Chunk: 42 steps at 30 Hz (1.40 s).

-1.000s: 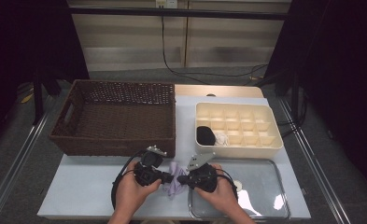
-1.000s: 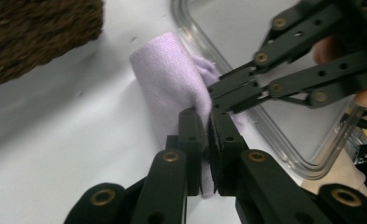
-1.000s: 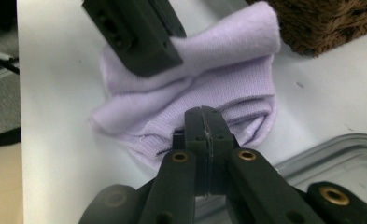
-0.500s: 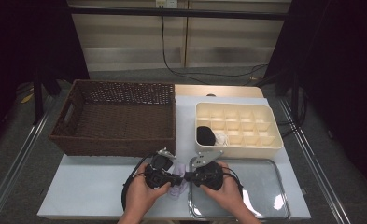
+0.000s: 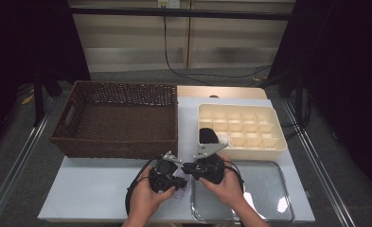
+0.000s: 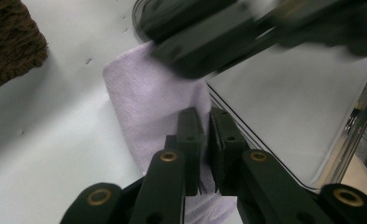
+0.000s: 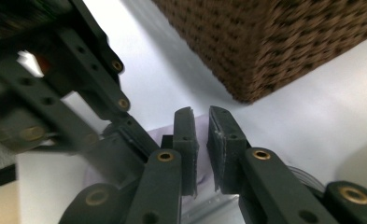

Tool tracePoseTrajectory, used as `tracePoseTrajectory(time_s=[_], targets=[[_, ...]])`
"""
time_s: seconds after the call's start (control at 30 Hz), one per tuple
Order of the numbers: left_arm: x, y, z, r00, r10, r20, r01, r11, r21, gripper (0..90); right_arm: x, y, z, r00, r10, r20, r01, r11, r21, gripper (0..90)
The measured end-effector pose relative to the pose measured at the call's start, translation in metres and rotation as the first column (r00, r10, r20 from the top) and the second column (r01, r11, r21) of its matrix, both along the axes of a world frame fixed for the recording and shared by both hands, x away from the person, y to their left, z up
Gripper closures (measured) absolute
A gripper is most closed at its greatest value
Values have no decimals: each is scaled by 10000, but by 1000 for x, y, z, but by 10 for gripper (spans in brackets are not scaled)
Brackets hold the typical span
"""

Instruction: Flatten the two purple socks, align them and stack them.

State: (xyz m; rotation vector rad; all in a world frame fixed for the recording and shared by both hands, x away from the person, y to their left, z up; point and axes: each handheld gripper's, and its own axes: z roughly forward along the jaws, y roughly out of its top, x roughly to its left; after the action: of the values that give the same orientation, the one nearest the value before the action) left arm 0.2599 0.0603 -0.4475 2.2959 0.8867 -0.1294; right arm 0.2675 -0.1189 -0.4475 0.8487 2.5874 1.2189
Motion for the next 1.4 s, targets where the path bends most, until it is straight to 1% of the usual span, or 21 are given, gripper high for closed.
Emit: tracePoseTrajectory(time_s=[0.03,0.1,0.13,0.2,0.23,0.3,0.4,0.47,0.57,0.63,0.77,0.8,0.9,0.93,1.0,1.03,1.07,1.1,1.13,1.2,1.4], targets=[[0,0,0,10000,-1,-3,1,10000,-33,825,1,3,-4,10000,-9,-56,8,9997,-234,825],[-1,1,1,9996,264,-58,-266,9993,-280,795,3,5,-12,9999,-14,-132,9,9993,-385,838],[-1,4,4,10000,87,-17,-87,9998,-175,786,3,5,-14,9997,-70,-229,64,9996,-279,842],[-2,8,9,9996,278,14,-277,9989,-382,785,4,4,-16,9996,-32,-287,28,9999,-116,849],[-1,11,13,9999,160,-4,-160,9994,-299,795,4,4,-16,9997,-4,-265,0,9999,-171,850],[-1,16,17,9991,408,133,-402,9983,-430,816,4,5,-16,9997,92,-233,-98,9997,-233,852],[-1,18,17,9991,418,68,-415,9985,-350,830,3,4,-16,9996,56,-270,-61,9998,-197,854],[-1,17,17,9990,429,135,-425,9987,-292,834,3,4,-18,9996,54,-264,-56,10000,-72,854],[-1,20,21,9979,601,250,-589,9971,-485,835,2,4,-17,9996,45,-285,-49,9999,-118,859],[-1,21,22,9984,550,129,-543,9973,-494,836,2,4,-17,9995,67,-304,-70,9999,-103,861],[0,25,26,9977,677,-86,-682,9938,-877,840,1,3,-18,9996,143,-242,-147,9998,-156,867],[-1,26,28,9972,752,38,-746,9937,-837,840,1,2,-18,9996,131,-267,-134,9998,-141,868],[0,30,31,9961,883,-7,-879,9916,-952,841,2,1,-19,9994,111,-318,-114,9999,-71,869],[0,30,30,9965,832,-35,-832,9935,-777,859,2,1,-19,9994,119,-312,-121,9999,-67,869],[1,29,24,9972,685,-285,-703,9950,-711,877,2,1,-19,9994,73,-334,-76,9999,-83,869],[1,26,19,9975,426,-570,-464,9965,-688,898,2,1,-19,9995,76,-316,-79,9999,-86,869],[1,23,14,9970,156,-755,-195,9984,-523,900,2,1,-19,9995,57,-296,-60,9999,-99,869],[1,20,10,9971,-23,-764,2,9996,-272,900,3,1,-20,9994,44,-337,-46,10000,-55,870],[1,18,6,9960,-174,-871,161,9997,-158,900,3,2,-20,9993,36,-378,-36,10000,-3,873],[-1,13,2,9967,-259,-774,249,9996,-142,900,5,1,-21,9993,25,-385,-23,10000,46,876],[-5,6,-2,9975,-517,-481,520,9986,50,900,6,3,-22,9995,-40,-312,42,10000,79,880]])
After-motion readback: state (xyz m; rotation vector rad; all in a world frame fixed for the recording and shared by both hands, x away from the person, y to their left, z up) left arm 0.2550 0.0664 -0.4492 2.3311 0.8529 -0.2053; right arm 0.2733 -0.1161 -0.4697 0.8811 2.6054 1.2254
